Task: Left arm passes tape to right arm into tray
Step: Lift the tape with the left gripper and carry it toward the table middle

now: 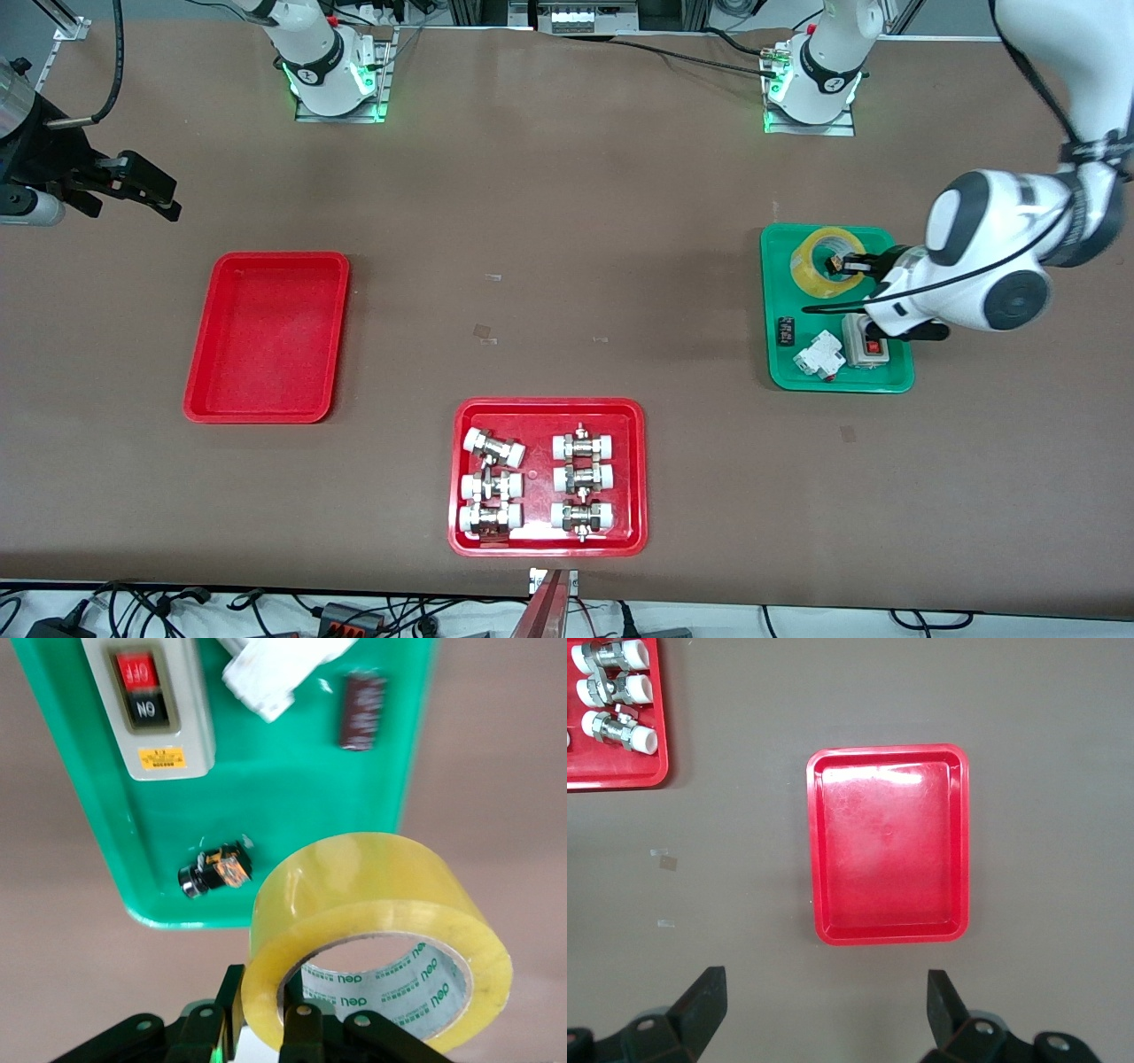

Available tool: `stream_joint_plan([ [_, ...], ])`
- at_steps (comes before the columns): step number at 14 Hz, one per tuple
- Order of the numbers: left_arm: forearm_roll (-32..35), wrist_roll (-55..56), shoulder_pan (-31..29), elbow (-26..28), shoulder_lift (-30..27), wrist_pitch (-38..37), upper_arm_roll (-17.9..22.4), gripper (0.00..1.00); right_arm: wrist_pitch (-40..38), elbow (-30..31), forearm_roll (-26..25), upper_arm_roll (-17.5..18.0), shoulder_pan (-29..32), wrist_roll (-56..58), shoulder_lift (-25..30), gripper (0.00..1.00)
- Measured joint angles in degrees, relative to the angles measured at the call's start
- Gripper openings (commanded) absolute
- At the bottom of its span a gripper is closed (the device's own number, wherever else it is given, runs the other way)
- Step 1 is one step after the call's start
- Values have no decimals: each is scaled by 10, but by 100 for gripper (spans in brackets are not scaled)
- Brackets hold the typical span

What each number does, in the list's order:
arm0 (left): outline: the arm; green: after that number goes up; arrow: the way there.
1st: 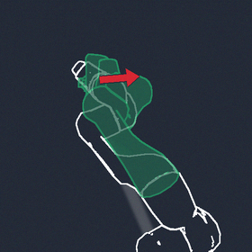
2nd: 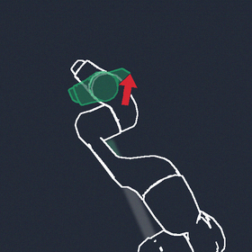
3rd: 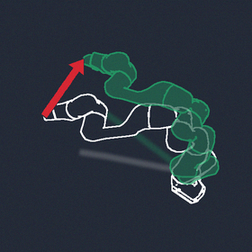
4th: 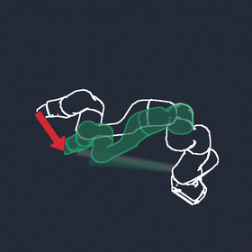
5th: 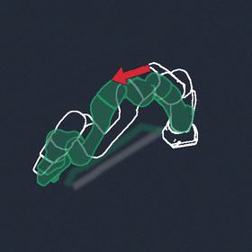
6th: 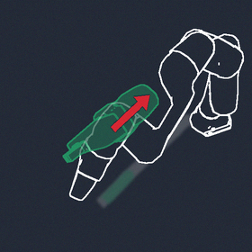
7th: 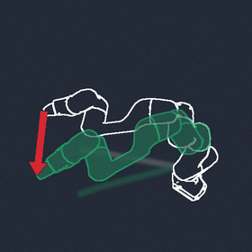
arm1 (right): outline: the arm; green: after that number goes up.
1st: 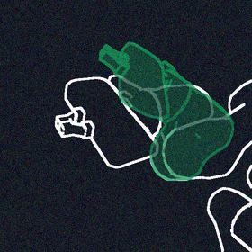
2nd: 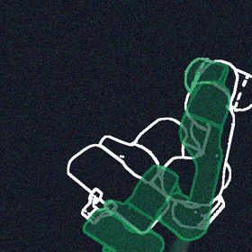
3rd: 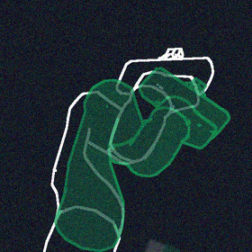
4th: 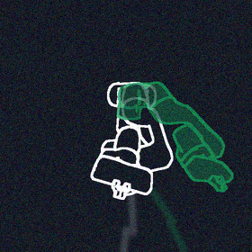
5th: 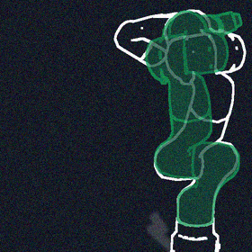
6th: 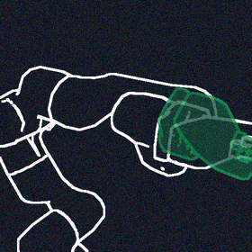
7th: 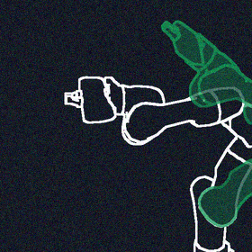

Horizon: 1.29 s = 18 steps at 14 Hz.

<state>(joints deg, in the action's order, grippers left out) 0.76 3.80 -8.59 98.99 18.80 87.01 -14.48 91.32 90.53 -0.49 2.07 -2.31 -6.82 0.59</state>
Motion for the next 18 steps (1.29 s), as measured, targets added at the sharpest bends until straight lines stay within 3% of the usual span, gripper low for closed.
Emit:
stream_joint_plan([
  [2, -15, 2, 3, -105, -7, -78, -38, 1, 0, 0, 0, -1, 1, 0, 0, 100],
  [4, -55, 3, 7, -178, -15, -105, -64, 1, 0, 0, 0, -2, 1, 0, 0, 100],
  [9, -148, 19, 62, -205, 17, -25, -69, 1, 3, 0, 0, -3, 4, 0, -3, 100],
  [11, -182, 97, 114, -207, 61, 51, -70, 1, 2, 1, 0, -3, 6, 1, -12, 100],
  [15, -215, 318, 243, -222, 157, 280, -73, 1, -23, 3, 10, -2, 5, 1, -41, 100],
  [18, -221, 514, 322, -248, 219, 431, -73, 1, -37, 3, 76, 0, 5, 13, -53, 100],
])
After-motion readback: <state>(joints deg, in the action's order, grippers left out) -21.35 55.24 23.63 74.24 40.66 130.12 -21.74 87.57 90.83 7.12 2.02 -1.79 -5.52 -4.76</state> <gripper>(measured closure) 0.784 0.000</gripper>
